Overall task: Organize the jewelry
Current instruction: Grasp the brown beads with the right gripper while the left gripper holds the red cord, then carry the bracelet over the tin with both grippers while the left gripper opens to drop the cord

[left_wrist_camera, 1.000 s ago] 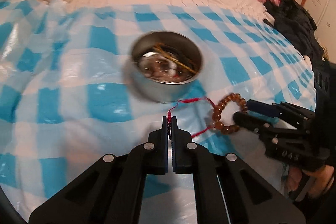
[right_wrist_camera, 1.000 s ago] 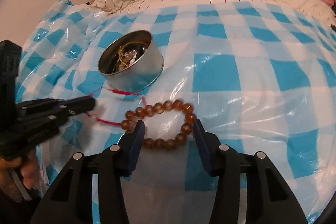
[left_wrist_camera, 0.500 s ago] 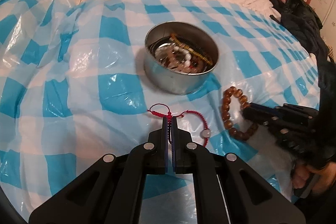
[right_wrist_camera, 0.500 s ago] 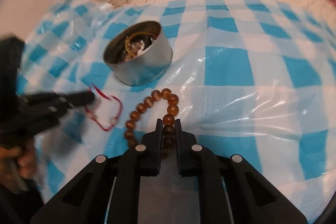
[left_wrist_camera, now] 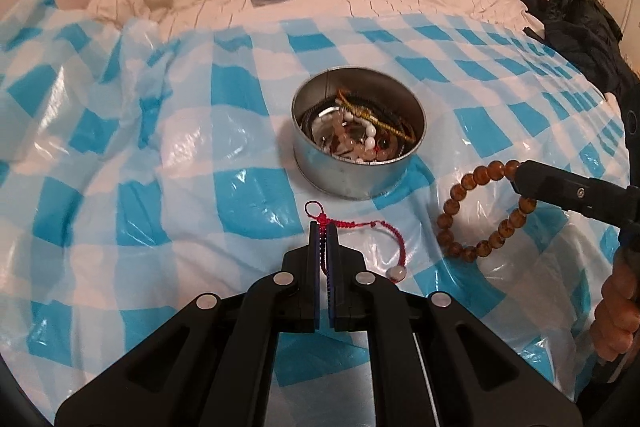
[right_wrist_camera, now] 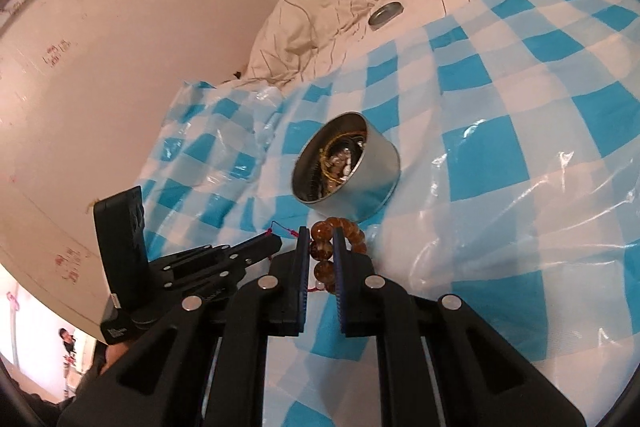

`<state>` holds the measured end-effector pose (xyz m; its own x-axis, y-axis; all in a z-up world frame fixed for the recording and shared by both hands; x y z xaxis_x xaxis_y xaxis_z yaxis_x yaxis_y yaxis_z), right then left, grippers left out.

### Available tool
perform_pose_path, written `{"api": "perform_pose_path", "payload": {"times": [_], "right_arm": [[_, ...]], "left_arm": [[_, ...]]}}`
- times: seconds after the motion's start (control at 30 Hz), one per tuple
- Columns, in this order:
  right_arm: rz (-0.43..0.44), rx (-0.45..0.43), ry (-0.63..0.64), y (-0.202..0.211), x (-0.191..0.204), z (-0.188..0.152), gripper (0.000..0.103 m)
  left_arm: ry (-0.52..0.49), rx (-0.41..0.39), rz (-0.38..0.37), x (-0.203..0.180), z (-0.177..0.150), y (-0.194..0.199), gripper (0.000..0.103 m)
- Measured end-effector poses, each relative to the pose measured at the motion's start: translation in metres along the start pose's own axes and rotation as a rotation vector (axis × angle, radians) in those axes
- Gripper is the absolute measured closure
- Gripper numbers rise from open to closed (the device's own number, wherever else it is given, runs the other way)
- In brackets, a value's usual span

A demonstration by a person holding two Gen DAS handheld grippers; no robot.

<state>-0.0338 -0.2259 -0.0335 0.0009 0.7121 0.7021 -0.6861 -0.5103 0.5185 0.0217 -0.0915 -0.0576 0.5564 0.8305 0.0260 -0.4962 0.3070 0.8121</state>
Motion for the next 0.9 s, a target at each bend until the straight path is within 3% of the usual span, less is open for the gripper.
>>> {"api": "perform_pose_path", "payload": {"times": [0.17,0.5,0.9], "right_arm": [[0.022,-0.003,0.005,0.000,0.005,0.000,0.091],[0.047,0.002,0.001,0.000,0.007,-0.001,0.091],[0.111,-0.027,0.017,0.006,0.021,0.003,0.091]], "left_arm": [[-0.040,-0.032,0.056,0.000,0.007,0.007,0.101],[-0.072,-0.069,0.086,-0.003,0.014,0.016,0.101],[-0.011,-0.133,0.055,0.008,0.034,0.032,0.101]]}}
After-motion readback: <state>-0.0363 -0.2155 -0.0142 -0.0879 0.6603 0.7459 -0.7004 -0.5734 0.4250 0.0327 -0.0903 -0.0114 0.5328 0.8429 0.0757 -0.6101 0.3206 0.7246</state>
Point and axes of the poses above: each gripper's, at about its wrist camera, not at the fingertips, and y roughly against the way its jaws point, x to its left, z to its top, the point moved 8 cm from there along -y, roughly the way its jaws point, and after that the axes turned 4 degrees about -y, right-handed, at the moved point
